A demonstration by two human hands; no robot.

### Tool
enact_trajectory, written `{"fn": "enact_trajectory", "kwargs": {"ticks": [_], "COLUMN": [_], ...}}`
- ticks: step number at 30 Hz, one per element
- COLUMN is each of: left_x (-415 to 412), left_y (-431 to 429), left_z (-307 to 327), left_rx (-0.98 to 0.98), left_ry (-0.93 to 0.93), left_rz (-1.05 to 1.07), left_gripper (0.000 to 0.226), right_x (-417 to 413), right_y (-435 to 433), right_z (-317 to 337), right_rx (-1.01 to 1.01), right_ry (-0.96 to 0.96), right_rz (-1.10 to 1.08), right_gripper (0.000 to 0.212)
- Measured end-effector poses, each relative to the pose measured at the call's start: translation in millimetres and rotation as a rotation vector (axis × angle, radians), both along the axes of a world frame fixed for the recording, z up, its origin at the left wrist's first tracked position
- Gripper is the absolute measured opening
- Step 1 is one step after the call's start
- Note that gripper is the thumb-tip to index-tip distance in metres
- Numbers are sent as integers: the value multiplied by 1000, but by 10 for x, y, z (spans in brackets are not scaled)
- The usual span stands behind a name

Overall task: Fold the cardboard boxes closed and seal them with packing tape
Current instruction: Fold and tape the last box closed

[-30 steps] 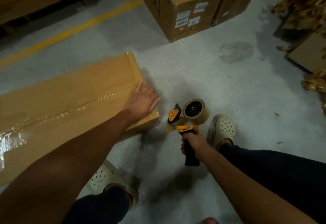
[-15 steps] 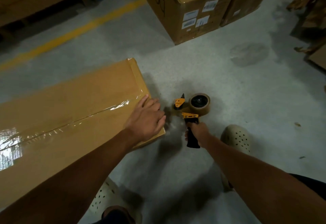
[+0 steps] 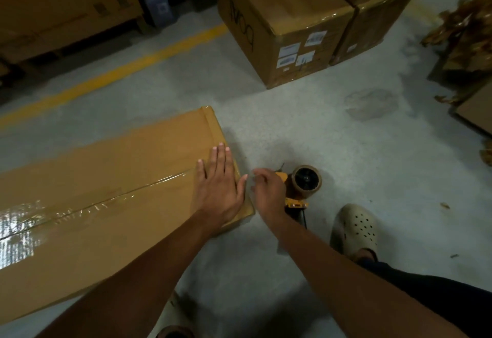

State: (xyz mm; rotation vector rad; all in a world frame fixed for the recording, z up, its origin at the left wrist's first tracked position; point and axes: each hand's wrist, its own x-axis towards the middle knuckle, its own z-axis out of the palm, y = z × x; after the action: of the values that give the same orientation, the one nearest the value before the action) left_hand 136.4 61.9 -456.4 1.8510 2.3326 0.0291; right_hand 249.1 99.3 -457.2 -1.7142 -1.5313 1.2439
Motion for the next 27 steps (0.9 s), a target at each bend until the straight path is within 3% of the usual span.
{"fn": "enact_trajectory", "kwargs": {"ticks": [4,7,12,19,23,27], "left_x": [-71,-148,-438,-814,-903,-1082], "left_y": [62,71,410,1163,1375,1539], "left_z": [10,44,66,-2,13,-4], "left_rx": [-27,-9,-19,23,70,132], "left_ry": [-5,-13,-89,-22,89,-37], "left_rz": [-7,-45,-2,97,97,96], "left_gripper": [63,67,73,71,51,44], "right_x": [-283,-225,-218,-282,-503,-715], "right_y": [-231,-212,-172,-58,144,388], "right_z": [98,45,-4,123,196,289], "right_rx": [128,225,155,-33,-76,-118], "right_ry": [-53,-94,-245,-321,-330,-398], "right_rz": [129,253,417,502,422,453], "right_gripper": [50,47,46,52,25,34]}}
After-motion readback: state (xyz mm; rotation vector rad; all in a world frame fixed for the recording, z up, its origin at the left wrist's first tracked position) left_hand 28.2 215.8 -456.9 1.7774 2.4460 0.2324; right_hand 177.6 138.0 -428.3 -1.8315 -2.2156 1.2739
